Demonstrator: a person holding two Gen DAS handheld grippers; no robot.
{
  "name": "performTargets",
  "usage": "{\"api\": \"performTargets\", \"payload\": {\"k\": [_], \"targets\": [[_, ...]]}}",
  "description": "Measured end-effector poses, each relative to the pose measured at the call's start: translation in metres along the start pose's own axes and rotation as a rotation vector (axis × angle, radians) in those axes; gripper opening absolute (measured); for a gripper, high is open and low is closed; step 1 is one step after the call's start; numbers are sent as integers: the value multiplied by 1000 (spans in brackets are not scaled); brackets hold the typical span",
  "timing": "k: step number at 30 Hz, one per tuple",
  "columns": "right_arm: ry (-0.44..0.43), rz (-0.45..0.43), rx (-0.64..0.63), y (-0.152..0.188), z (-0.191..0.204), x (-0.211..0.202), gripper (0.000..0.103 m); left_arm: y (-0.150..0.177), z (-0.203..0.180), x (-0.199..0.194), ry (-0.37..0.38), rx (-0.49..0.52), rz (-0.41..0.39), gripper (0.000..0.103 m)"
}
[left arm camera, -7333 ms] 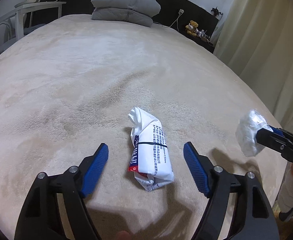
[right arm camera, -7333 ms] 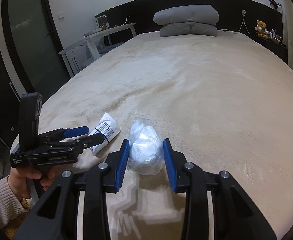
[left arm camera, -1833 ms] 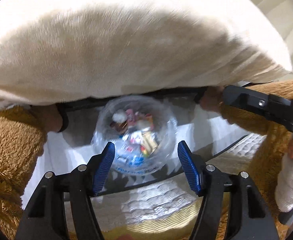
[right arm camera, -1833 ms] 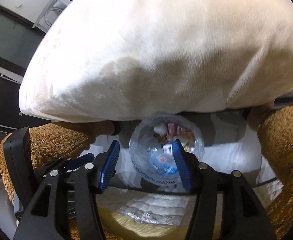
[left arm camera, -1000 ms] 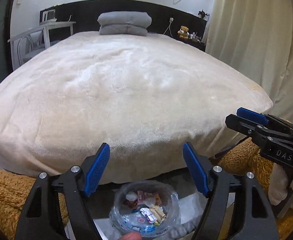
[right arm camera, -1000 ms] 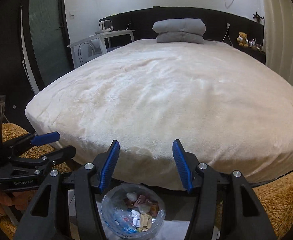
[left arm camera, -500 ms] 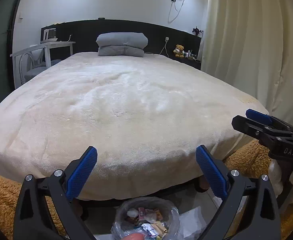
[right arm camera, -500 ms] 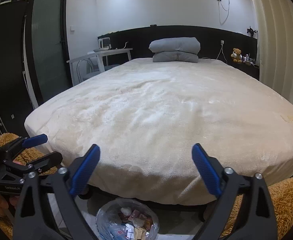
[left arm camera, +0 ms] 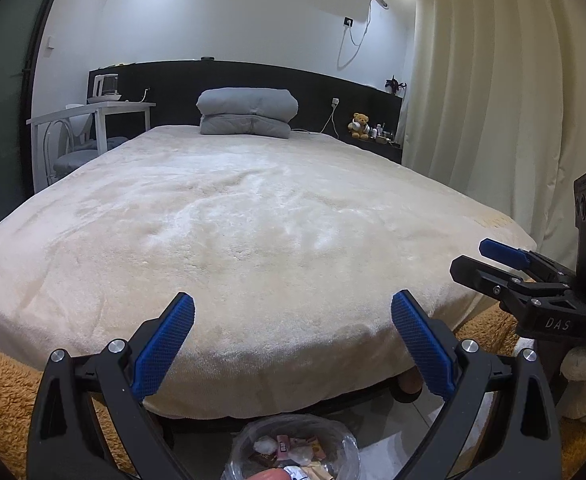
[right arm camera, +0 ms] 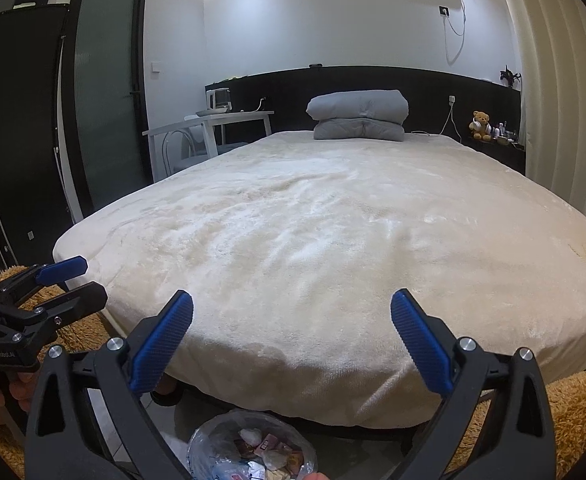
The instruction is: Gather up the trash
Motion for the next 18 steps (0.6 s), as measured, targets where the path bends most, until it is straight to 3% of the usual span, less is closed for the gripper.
{"api": "performTargets", "payload": {"k": [4, 18], "targets": [[19, -2, -19, 0, 3, 2, 98, -3, 1, -5, -14, 1, -32, 97], [47, -4, -21, -2, 2, 4, 98, -2, 4, -2, -23, -8, -23, 97]]}}
Point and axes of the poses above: each gripper's, at about its wrist camera, not at the fingertips, and x roughly the way its jaws point, z to its left, y to its underside, the point moved 8 cm from there along x, roughly the way its jaws point, and after that the axes turned 15 degrees about z, right-handed, at the moved point
